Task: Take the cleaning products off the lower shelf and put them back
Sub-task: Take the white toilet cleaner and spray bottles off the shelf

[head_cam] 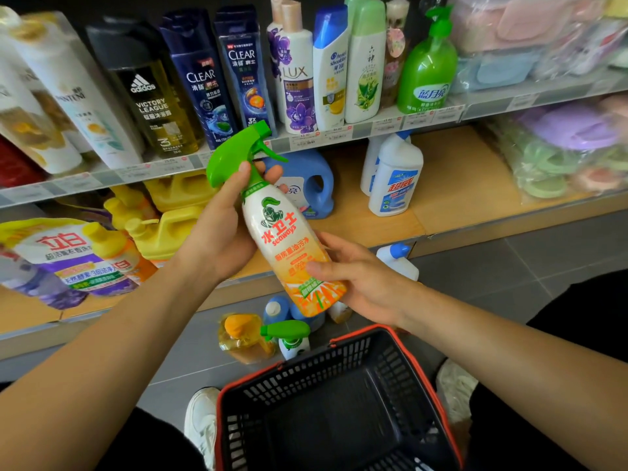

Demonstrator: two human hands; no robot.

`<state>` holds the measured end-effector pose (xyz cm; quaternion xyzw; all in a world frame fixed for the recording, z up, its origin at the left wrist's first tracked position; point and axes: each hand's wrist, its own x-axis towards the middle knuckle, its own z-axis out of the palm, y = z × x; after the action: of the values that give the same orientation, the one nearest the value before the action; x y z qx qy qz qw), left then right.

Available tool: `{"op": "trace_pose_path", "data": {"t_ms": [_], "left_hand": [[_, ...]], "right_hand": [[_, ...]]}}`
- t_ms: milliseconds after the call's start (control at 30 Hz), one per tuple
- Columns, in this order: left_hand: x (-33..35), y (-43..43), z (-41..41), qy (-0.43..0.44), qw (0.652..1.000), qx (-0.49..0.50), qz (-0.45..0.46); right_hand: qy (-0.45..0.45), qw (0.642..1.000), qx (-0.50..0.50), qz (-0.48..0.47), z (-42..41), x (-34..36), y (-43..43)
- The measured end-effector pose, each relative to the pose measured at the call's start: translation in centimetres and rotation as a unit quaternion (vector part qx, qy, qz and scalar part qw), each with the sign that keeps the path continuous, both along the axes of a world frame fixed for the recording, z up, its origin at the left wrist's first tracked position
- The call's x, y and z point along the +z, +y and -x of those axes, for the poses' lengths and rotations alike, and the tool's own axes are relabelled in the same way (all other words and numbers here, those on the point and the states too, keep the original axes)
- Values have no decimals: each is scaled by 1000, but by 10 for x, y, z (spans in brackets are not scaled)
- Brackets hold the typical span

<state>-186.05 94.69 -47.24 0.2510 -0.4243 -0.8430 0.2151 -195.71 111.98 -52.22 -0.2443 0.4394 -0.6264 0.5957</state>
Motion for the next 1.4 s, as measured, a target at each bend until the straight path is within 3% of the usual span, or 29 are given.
{"op": "trace_pose_path", "data": {"t_ms": [133, 367, 433, 567, 767, 867, 1067, 1300, 1400], "left_hand": [[2, -4, -1, 17, 1000, -23, 8], [-4, 3, 2, -49, 998, 24, 4], [-3, 4, 0, -55, 998, 13, 0], [2, 1, -2, -33, 999, -11, 8], [9, 3, -6, 40, 999, -29, 11], [7, 2, -4, 31, 999, -12, 15], [-3, 3, 0, -81, 995, 55, 18], [-3, 0, -4, -71, 996, 47, 32], [-2, -8, -9, -47, 995, 88, 24]], "right_hand": [[-8, 999, 31, 9, 3, 1, 1], [189, 978, -87, 9, -7, -5, -2], [175, 982, -76, 11, -6, -5, -2], [39, 999, -8, 3, -2, -4, -1], [-71, 996, 58, 12, 5, -2, 1], [-39, 998, 55, 17, 6, -2, 0], [92, 993, -67, 14, -2, -7, -4], [47, 997, -56, 12, 11, -6, -2], [41, 997, -58, 18, 19, -6, 0]]}}
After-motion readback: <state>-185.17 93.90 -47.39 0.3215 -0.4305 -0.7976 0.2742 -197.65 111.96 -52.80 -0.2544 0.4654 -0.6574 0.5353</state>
